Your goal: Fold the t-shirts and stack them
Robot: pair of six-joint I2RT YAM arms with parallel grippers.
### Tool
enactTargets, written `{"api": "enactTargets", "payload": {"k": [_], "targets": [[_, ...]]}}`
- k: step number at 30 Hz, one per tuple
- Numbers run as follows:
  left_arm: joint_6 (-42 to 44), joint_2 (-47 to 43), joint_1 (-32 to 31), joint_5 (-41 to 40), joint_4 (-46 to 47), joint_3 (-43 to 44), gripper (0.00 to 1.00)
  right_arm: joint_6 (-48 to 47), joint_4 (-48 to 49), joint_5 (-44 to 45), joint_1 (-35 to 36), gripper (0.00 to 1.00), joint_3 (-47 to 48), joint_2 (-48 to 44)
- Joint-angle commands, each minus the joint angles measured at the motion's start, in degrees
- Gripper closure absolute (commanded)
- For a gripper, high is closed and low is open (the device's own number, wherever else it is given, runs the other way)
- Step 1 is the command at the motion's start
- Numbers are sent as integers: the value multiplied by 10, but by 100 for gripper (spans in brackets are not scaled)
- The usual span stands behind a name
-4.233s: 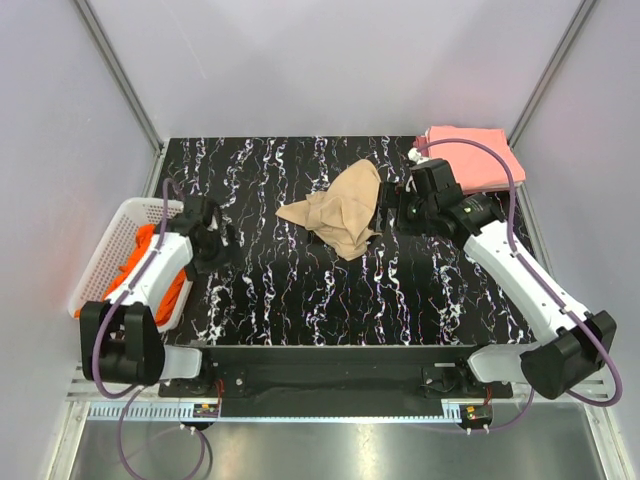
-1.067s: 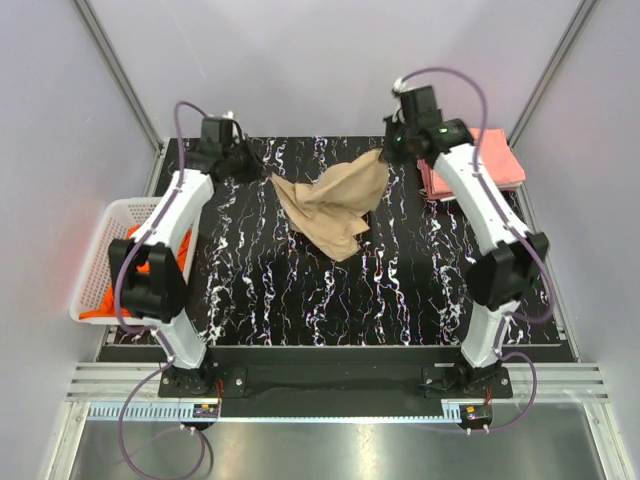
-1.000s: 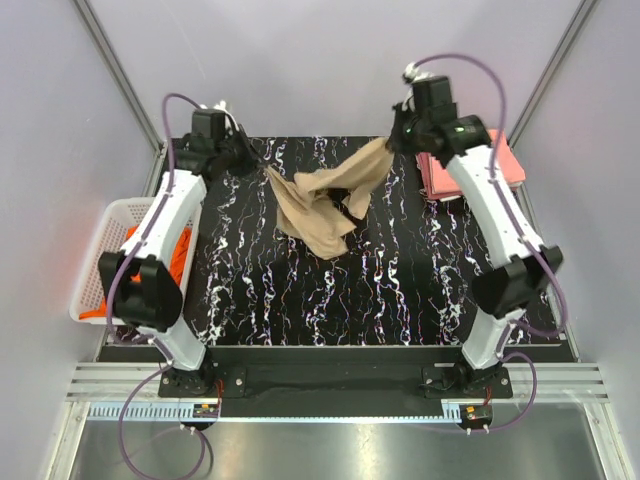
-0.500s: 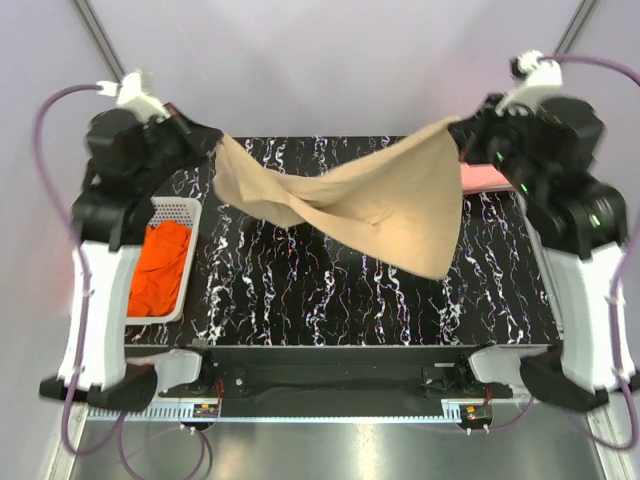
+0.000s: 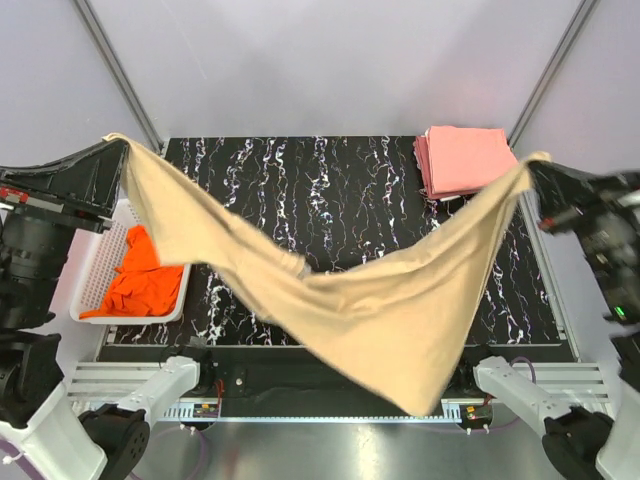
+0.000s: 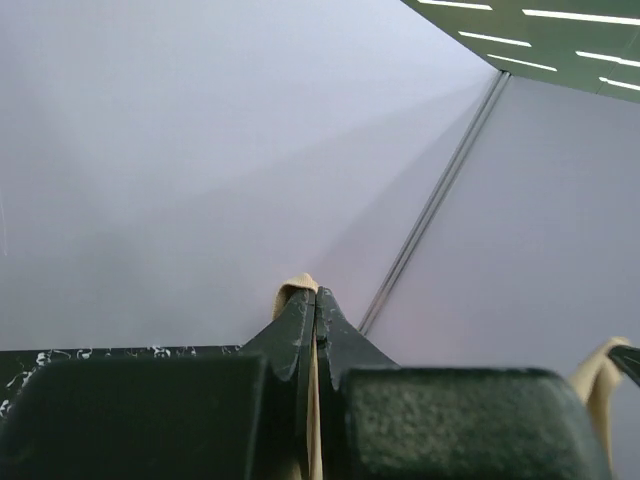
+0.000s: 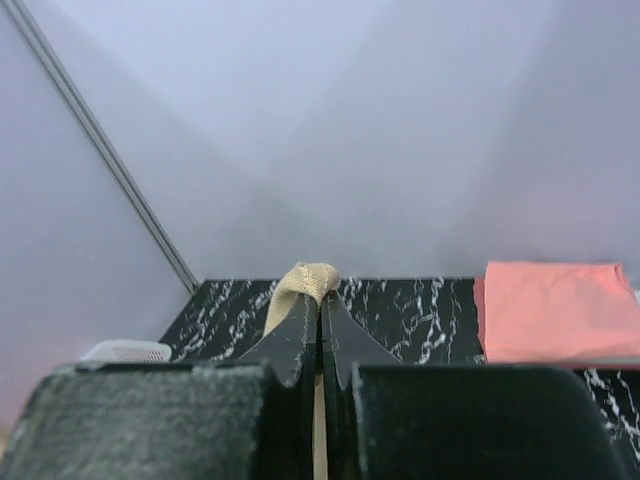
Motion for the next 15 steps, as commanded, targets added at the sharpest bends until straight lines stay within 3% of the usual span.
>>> {"api": "enactTargets", "payload": {"k": [1, 4, 13, 14, 15], "targets": [[0, 22, 2, 5, -5, -15, 100, 25, -30, 25, -3, 100, -27, 103], [4, 27, 3, -9, -11, -25, 100, 18, -25, 38, -3, 100, -13, 178], [43, 84, 3, -41, -20, 1, 100, 21, -31, 11, -7, 100, 180, 491], [44, 90, 3, -48, -19, -14, 100, 32, -43, 10, -12, 92, 208, 514], [46, 93, 2, -51, -19, -29, 100, 37, -60, 7, -14, 77, 222, 536]]}}
